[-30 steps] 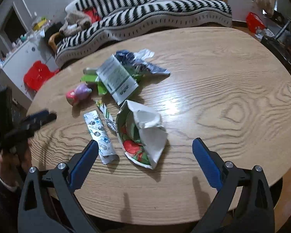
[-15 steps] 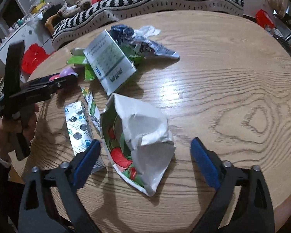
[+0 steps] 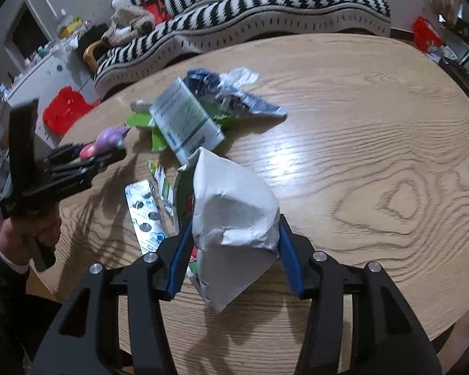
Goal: Collect trash
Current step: 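Grasp the pink-purple toy with the left tool while the right tool grasps the white paper bag, then carry both items over the bin and open both tools to drop them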
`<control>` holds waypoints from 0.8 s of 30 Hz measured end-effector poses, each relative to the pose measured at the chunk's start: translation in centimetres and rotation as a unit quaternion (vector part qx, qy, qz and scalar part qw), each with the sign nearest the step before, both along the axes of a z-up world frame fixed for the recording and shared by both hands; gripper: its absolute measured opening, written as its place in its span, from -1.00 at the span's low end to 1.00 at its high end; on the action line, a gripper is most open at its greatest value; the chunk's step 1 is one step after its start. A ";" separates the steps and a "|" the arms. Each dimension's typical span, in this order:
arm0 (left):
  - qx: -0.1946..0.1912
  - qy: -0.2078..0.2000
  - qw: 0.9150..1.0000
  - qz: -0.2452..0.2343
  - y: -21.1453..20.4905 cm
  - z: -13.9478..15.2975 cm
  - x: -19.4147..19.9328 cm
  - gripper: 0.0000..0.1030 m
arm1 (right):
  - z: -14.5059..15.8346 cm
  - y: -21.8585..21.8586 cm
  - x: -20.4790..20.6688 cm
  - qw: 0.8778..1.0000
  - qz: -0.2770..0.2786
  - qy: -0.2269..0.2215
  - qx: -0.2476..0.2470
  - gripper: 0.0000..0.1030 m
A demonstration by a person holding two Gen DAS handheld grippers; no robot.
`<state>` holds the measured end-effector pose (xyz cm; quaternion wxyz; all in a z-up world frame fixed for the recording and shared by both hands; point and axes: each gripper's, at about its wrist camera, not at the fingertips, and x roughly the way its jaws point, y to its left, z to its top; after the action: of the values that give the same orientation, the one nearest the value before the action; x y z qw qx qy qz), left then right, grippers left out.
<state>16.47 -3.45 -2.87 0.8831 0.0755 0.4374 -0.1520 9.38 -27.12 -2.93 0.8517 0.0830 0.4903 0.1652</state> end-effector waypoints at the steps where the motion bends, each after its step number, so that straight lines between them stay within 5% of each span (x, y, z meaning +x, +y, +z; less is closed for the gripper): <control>1: 0.002 -0.001 1.000 0.001 0.0 0.3 -0.3 0.02 | 0.1 -0.2 -0.1 1.000 -0.001 -0.001 0.001 -0.01; 12: -0.008 -0.036 0.999 -0.017 -4.1 3.5 -4.6 0.02 | 2.9 -5.0 -3.3 0.997 -0.061 -0.036 -0.015 -0.01; 18: -0.050 -0.042 0.993 -0.096 -12.3 5.2 -8.4 0.02 | 4.2 -11.8 -7.7 0.989 -0.134 -0.052 -0.032 0.00; 24: -0.073 -0.018 0.975 -0.210 -23.2 4.4 -12.8 0.02 | 4.5 -21.0 -14.0 0.967 -0.247 -0.037 -0.052 -0.05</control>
<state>3.72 -26.64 1.58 0.8422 0.1039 0.3836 -0.3644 -4.63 -48.16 1.57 0.8870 0.1513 0.4301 -0.0731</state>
